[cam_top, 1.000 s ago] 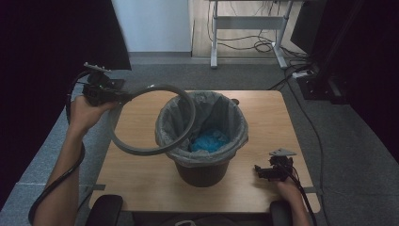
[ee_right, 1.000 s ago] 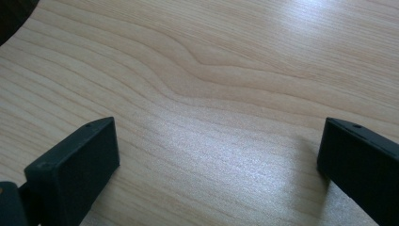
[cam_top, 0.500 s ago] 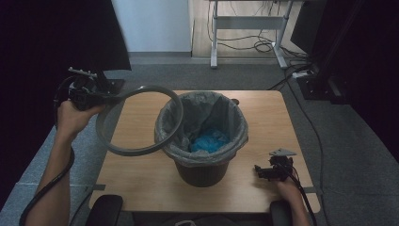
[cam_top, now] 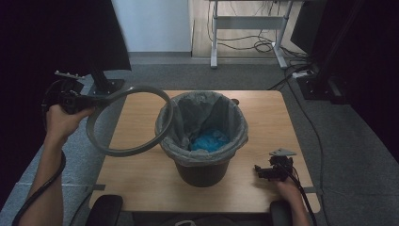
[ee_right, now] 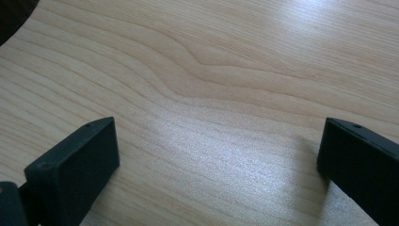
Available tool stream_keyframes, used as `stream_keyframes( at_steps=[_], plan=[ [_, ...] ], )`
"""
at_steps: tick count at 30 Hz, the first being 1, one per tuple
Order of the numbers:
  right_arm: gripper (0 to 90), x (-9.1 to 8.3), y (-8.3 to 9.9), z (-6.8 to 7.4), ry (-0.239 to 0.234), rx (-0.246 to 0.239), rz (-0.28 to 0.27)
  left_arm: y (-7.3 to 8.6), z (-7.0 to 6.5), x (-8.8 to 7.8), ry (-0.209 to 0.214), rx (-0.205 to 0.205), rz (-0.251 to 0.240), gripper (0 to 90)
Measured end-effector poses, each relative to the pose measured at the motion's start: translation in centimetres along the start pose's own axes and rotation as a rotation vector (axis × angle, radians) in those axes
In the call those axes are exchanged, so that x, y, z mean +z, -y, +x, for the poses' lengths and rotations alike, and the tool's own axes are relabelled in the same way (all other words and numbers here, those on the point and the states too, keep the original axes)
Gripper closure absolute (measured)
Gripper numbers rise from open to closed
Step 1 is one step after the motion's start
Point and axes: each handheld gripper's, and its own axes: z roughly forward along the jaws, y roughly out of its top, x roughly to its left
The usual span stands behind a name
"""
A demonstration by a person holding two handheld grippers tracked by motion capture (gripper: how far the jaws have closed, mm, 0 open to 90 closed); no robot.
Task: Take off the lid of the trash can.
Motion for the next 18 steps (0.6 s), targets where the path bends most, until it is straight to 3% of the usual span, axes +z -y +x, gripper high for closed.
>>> stream_keyframes(
  at_steps=[18],
  plan=[
    [0.0,0.0,0.0,0.0,0.000,0.000,0.000,2.3,2.4,-2.0,-0.037,-0.062,-0.017,78.2]
  ],
)
